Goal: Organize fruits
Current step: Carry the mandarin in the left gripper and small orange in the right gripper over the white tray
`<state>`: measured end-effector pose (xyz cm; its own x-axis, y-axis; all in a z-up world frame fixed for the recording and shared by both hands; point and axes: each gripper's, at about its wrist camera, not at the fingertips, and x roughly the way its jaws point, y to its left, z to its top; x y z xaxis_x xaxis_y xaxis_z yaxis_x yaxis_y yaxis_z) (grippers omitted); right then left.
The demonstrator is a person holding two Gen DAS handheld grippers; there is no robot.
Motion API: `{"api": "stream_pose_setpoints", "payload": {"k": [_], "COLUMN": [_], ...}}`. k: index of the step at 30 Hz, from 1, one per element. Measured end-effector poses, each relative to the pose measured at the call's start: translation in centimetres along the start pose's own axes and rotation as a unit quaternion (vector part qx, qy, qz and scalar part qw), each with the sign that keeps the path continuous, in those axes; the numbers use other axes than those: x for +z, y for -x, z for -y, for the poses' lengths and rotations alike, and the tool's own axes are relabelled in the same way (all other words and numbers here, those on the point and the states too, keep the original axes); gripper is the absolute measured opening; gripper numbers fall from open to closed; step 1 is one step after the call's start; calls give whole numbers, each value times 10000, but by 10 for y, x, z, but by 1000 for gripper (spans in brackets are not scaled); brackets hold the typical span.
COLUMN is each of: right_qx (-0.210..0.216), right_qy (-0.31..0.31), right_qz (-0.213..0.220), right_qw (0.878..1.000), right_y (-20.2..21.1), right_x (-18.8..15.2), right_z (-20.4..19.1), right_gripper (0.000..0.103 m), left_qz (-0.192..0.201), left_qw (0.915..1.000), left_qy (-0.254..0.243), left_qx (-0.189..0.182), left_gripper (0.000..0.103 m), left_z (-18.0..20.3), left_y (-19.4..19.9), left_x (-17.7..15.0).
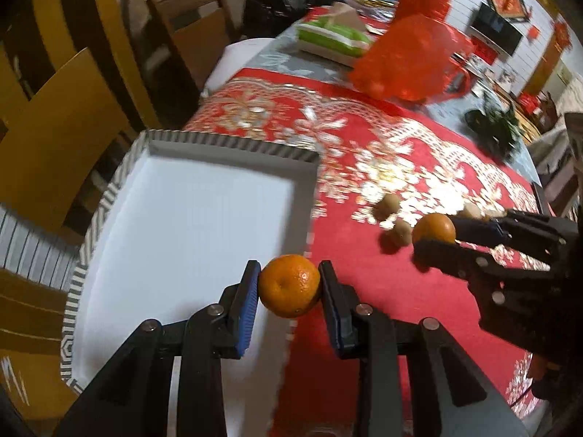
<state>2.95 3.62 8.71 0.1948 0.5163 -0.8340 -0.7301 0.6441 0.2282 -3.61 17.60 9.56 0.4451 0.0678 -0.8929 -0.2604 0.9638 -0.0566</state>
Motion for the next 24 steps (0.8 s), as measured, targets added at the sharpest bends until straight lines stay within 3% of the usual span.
{"api": "stream_pose_setpoints", "payload": {"k": [13,24], "right_qx": [321,477], "right_qy": [578,1042], "right_qz": [-182,-491], "right_qw": [9976,9922], "right_y": [-35,-81], "right_x": [28,43], "right_z": [-53,-93], "right_gripper": [36,36], "left_qz": [-91,-388], "left_qw": [9976,9928], "left_qy": [601,1065], "left_qx": [345,385], "left_gripper": [31,31], "left_z": [-67,-114], "left_y": [-9,-42], "left_x": [-2,-8]}}
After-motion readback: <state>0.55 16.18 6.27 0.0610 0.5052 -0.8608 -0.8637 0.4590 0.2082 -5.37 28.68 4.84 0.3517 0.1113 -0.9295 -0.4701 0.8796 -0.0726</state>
